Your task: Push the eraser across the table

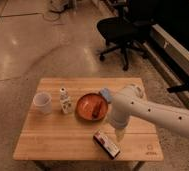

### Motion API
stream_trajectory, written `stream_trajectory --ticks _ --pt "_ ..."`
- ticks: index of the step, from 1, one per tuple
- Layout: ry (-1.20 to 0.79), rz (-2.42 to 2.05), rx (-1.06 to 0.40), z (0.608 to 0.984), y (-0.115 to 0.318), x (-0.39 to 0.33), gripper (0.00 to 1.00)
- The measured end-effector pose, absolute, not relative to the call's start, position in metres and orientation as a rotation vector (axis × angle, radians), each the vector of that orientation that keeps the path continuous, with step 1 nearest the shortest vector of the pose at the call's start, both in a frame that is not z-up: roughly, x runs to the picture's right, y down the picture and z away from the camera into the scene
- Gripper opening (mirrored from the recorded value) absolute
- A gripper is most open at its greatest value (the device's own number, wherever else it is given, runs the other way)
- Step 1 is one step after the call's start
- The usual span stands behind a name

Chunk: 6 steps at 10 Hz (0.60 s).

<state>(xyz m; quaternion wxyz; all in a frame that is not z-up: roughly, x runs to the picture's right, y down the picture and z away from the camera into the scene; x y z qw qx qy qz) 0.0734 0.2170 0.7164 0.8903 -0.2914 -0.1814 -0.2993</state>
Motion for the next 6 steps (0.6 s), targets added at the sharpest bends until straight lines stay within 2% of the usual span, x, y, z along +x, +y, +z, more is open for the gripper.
stream_trajectory --ticks 3,4,6 --pt "-0.379 -0.661 -0.611 0.722 0.247 0.06 0.66" --pt "-0.378 -0.662 -0.64 0.723 0.259 0.06 0.62" --pt "-0.395 -0.662 -0.697 0.727 0.278 0.056 0.41"
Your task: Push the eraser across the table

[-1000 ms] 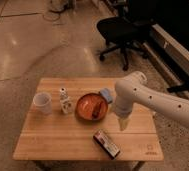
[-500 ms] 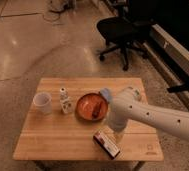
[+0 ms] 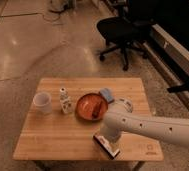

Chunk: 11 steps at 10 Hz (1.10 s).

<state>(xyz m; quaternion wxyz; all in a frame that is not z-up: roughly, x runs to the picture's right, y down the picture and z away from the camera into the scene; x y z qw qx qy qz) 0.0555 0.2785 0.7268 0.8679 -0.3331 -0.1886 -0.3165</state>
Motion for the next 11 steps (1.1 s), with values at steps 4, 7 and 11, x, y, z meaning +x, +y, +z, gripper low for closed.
stream_trajectory --ticks 4,7,11 --pt "-0.459 -0.631 -0.765 0.739 0.294 0.045 0.03" --pt "-0.501 -0.63 -0.802 0.74 0.299 0.039 0.0" --pt "-0.526 -0.631 -0.807 0.742 0.296 0.038 0.0"
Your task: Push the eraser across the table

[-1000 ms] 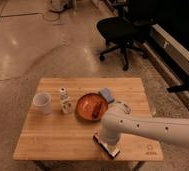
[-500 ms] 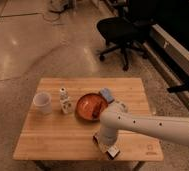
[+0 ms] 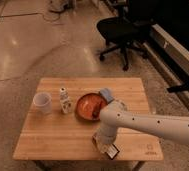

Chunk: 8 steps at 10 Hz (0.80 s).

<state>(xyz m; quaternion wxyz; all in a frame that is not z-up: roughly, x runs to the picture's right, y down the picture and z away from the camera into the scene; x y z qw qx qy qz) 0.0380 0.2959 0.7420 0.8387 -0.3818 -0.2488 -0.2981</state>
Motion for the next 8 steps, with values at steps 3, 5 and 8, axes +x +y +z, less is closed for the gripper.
stream_trajectory --ticks 3,5,8 --pt "-0.522 -0.653 -0.771 0.739 0.284 0.038 0.0" --pt "-0.528 -0.652 -0.761 0.731 0.281 0.039 0.0" --pt "-0.551 -0.663 -0.778 0.723 0.287 0.036 0.0"
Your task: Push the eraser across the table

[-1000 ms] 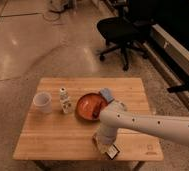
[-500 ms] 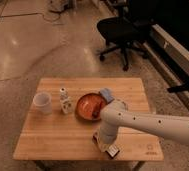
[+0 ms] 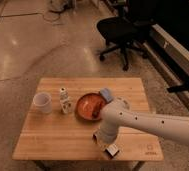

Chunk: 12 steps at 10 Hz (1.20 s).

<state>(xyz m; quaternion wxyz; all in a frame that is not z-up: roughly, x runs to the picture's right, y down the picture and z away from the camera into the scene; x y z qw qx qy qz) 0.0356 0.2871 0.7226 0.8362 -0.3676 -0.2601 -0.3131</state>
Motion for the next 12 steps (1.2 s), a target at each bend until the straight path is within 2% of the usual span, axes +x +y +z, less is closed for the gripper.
stream_trajectory --ticks 7,12 --pt "-0.636 -0.692 -0.812 0.729 0.304 0.022 0.0" --pt "-0.614 -0.723 -0.779 0.757 0.292 0.016 0.0"
